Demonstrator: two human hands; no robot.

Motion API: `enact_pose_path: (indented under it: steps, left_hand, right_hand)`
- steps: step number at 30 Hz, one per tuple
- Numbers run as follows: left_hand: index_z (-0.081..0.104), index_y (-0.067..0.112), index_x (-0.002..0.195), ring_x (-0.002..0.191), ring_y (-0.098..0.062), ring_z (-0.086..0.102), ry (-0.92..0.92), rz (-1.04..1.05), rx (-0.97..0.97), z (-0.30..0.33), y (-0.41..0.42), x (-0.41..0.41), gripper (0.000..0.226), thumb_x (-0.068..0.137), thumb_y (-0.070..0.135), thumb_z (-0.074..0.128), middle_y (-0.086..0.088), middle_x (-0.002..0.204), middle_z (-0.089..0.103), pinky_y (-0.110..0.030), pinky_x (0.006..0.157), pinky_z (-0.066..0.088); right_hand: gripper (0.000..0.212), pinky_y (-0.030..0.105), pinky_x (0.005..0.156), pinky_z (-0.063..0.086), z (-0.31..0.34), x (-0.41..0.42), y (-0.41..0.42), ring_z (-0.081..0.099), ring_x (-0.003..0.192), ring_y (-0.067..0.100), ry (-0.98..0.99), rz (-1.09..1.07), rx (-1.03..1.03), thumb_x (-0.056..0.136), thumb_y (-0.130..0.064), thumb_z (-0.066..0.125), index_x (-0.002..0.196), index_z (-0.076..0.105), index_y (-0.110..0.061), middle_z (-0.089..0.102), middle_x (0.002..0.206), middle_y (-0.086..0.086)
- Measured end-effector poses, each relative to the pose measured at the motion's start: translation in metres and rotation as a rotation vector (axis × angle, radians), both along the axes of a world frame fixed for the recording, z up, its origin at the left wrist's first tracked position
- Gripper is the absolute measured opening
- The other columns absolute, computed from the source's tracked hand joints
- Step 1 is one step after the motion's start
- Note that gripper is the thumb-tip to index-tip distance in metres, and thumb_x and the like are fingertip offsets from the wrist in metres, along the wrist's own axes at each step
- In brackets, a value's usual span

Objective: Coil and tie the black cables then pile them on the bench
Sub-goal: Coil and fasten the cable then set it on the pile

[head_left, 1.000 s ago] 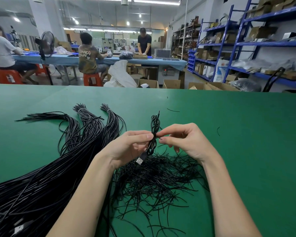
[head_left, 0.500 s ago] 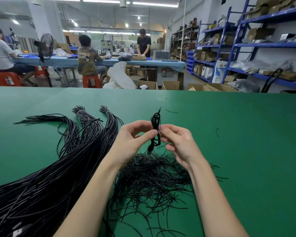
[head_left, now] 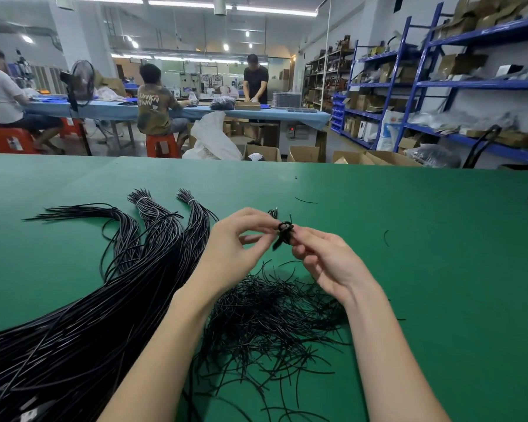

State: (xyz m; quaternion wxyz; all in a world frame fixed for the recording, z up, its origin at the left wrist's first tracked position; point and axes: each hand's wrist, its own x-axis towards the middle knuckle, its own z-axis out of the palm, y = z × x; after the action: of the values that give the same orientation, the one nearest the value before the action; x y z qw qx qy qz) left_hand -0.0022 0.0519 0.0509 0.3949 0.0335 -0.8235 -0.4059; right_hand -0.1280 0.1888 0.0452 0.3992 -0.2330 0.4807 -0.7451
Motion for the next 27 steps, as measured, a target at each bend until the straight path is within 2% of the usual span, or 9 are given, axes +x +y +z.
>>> enact_pose_path:
  steps: [3, 6, 8, 12, 16, 20, 22, 24, 27]
  left_hand:
    - [0.057, 0.007, 0.104, 0.075, -0.015, 0.069, -0.273, -0.085, 0.560, 0.004, -0.001, 0.000, 0.009, 0.101, 0.015, 0.058, -0.008, 0.096, 0.068, -0.025, 0.068, 0.055]
    - [0.061, 0.005, 0.105, 0.058, -0.010, 0.053, -0.517, -0.263, 0.950, 0.008, -0.002, 0.005, 0.046, 0.097, 0.049, 0.054, -0.002, 0.079, 0.067, -0.021, 0.052, 0.039]
    - [0.066, 0.008, 0.102, 0.054, -0.006, 0.044, -0.509, -0.355, 0.979, 0.008, -0.002, 0.006, 0.045, 0.087, 0.050, 0.065, 0.003, 0.071, 0.061, -0.015, 0.047, 0.032]
    - [0.072, 0.007, 0.099, 0.054, -0.003, 0.037, -0.408, -0.474, 1.012, 0.007, -0.004, 0.006, 0.025, 0.083, 0.026, 0.073, 0.005, 0.068, 0.044, -0.011, 0.044, 0.033]
    - [0.076, 0.008, 0.099, 0.056, -0.004, 0.053, -0.349, -0.442, 1.044, 0.003, -0.004, 0.002, 0.024, 0.075, 0.010, 0.078, 0.001, 0.078, 0.066, -0.011, 0.051, 0.045]
    - [0.070, 0.009, 0.109, 0.060, -0.009, 0.057, -0.277, -0.407, 1.037, 0.005, 0.000, 0.001, 0.040, 0.071, 0.001, 0.078, -0.005, 0.087, 0.069, -0.014, 0.051, 0.047]
    - [0.067, 0.006, 0.112, 0.069, -0.012, 0.065, -0.244, -0.364, 0.989, 0.006, 0.001, 0.001, 0.044, 0.070, -0.001, 0.078, -0.009, 0.095, 0.071, -0.016, 0.060, 0.054]
    - [0.071, 0.002, 0.106, 0.081, -0.017, 0.071, -0.208, -0.287, 0.889, 0.007, 0.002, 0.001, 0.033, 0.074, -0.006, 0.076, -0.013, 0.099, 0.072, -0.020, 0.073, 0.056]
    - [0.077, 0.009, 0.086, 0.085, -0.019, 0.073, -0.150, -0.193, 0.808, 0.011, 0.004, 0.003, 0.020, 0.078, -0.010, 0.075, -0.016, 0.095, 0.075, -0.023, 0.077, 0.058]
  right_hand:
    - [0.033, 0.015, 0.051, 0.052, -0.002, -0.001, -0.003, 0.061, 0.057, 0.006, 0.233, -0.137, -0.007, 0.066, -0.025, 0.085, 0.091, 0.076, -0.005, 0.069, 0.070, 0.001]
    - [0.004, 0.020, 0.056, 0.055, -0.003, 0.002, -0.003, 0.062, 0.058, 0.009, 0.512, -0.183, -0.011, 0.079, -0.014, 0.083, 0.081, 0.080, -0.014, 0.072, 0.068, 0.002]
    - [0.010, 0.021, 0.057, 0.056, -0.003, 0.004, -0.002, 0.064, 0.059, 0.010, 0.598, -0.158, -0.020, 0.085, -0.008, 0.081, 0.079, 0.081, -0.017, 0.075, 0.072, 0.006]
    - [0.015, 0.021, 0.057, 0.056, 0.002, 0.004, 0.000, 0.062, 0.059, 0.009, 0.619, -0.186, -0.019, 0.086, -0.007, 0.080, 0.078, 0.081, -0.019, 0.075, 0.073, 0.005]
    - [0.004, 0.021, 0.056, 0.055, 0.003, 0.006, 0.000, 0.060, 0.056, 0.008, 0.580, -0.211, -0.009, 0.085, -0.007, 0.080, 0.083, 0.079, -0.010, 0.069, 0.065, 0.000]
    - [0.005, 0.021, 0.056, 0.055, 0.002, 0.009, -0.004, 0.059, 0.056, 0.009, 0.546, -0.230, 0.022, 0.087, -0.009, 0.079, 0.086, 0.079, -0.005, 0.067, 0.063, 0.002]
    - [0.007, 0.021, 0.055, 0.053, 0.003, 0.010, -0.003, 0.057, 0.056, 0.009, 0.485, -0.204, 0.027, 0.087, -0.012, 0.079, 0.082, 0.079, -0.007, 0.066, 0.063, 0.003]
    - [0.009, 0.020, 0.055, 0.050, 0.005, 0.010, -0.001, 0.055, 0.057, 0.010, 0.453, -0.140, 0.051, 0.085, -0.014, 0.081, 0.079, 0.078, -0.008, 0.065, 0.063, 0.002]
    - [0.008, 0.020, 0.056, 0.052, 0.012, 0.012, -0.002, 0.059, 0.057, 0.009, 0.510, -0.126, 0.027, 0.085, -0.012, 0.081, 0.081, 0.077, -0.007, 0.068, 0.064, 0.000]
